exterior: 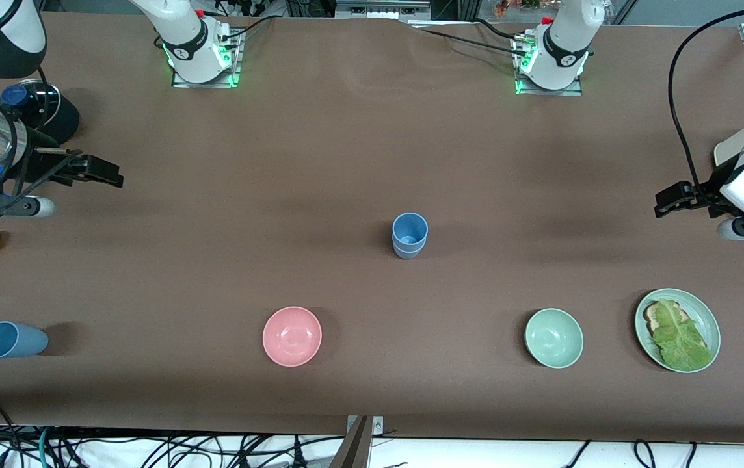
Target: Stack blue cups with both arms
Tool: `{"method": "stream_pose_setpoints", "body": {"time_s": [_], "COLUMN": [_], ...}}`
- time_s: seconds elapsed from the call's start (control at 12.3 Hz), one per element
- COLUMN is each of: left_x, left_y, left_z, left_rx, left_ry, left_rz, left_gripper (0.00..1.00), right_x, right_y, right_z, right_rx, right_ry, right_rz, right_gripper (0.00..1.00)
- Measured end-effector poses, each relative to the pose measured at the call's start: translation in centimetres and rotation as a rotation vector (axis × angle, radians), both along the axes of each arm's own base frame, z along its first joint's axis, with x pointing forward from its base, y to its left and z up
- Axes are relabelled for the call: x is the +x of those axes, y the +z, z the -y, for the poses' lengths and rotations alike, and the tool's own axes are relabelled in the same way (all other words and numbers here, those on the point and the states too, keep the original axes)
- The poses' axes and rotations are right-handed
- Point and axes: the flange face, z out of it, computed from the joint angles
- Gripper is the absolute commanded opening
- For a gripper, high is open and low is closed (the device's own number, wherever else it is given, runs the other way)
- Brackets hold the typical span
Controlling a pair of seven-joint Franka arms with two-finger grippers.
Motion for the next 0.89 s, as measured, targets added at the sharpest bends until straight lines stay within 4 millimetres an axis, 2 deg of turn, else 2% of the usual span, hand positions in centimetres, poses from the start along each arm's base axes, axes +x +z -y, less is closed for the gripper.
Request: {"method": "stream_pose_setpoints", "body": {"time_s": [0.41, 0.89], "left_x": [0.0, 0.0], "left_y": [0.0, 0.0], "left_z": [0.3, 0.3], "left_rx": [0.000, 0.000], "left_ry": [-0.006, -0.007], "left_rz": [0.000, 0.001], "left_gripper": [1.00, 1.00], "right_x": [0.0, 0.0], "right_y": [0.2, 0.5], "right_z": [0.2, 1.4], "right_rx": [-0.007, -0.007], "right_ry": [0.000, 0.000], "right_rz": [0.003, 0.003], "right_gripper": [1.00, 1.00]}}
